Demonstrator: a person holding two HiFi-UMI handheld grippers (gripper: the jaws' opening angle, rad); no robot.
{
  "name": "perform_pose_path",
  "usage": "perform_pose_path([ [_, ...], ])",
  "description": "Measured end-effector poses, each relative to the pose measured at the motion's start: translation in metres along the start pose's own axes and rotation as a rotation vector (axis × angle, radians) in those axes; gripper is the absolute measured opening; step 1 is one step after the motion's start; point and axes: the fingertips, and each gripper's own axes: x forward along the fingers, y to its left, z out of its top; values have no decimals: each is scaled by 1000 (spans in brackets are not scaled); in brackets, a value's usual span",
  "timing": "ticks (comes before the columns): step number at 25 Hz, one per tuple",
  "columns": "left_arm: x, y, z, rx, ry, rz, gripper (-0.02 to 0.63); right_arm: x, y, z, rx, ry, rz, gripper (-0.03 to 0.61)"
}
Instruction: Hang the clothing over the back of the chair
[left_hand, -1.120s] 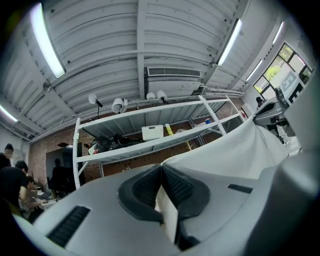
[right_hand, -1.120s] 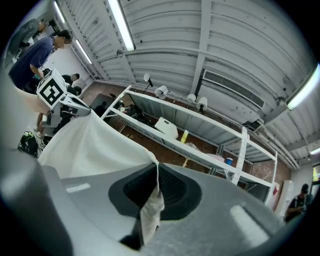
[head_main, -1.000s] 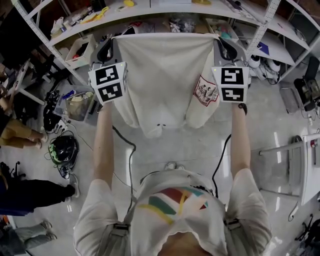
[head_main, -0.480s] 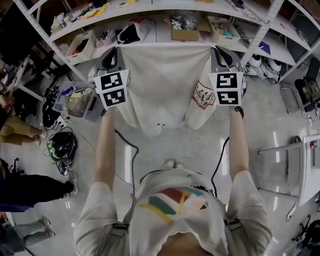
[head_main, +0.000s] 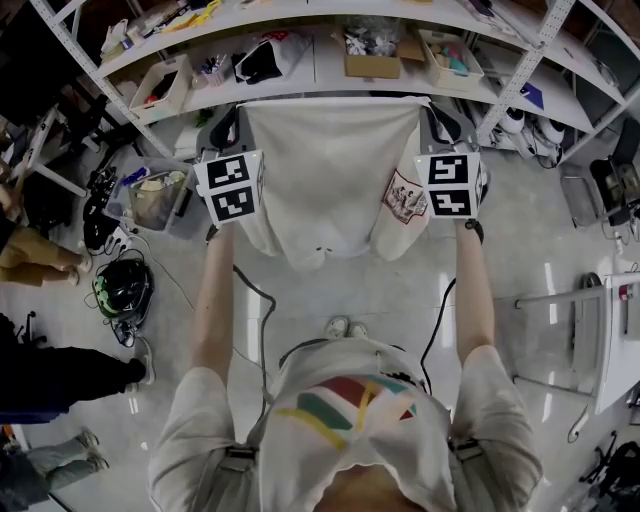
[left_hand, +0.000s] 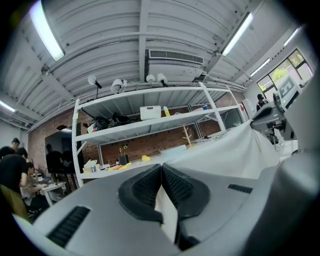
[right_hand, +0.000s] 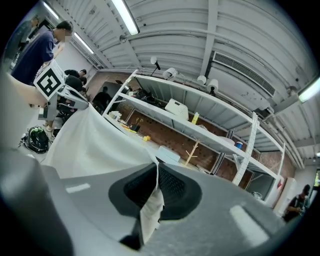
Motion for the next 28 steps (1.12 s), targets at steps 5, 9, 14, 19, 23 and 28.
perform_pose_path([
  [5,0,-4,-13,-7,27,-13,17,3,5,-12,-12,35,8,14],
  [9,1,-10,-29,-10,57,-25,17,4,12,-26,-18,70,26,14],
  [14,2,-18,-52,-6,101,-38,17,8,22,-47,-18,109,42,14],
  [19,1,-25,-76,0,150,-50,17,10,35,-70,-26,153,73,14],
  [23,1,-30,-94,-1,185,-57,17,12,43,-85,-27,182,93,14],
  [28,0,-35,-115,-5,223,-63,17,14,52,-102,-19,217,104,14],
])
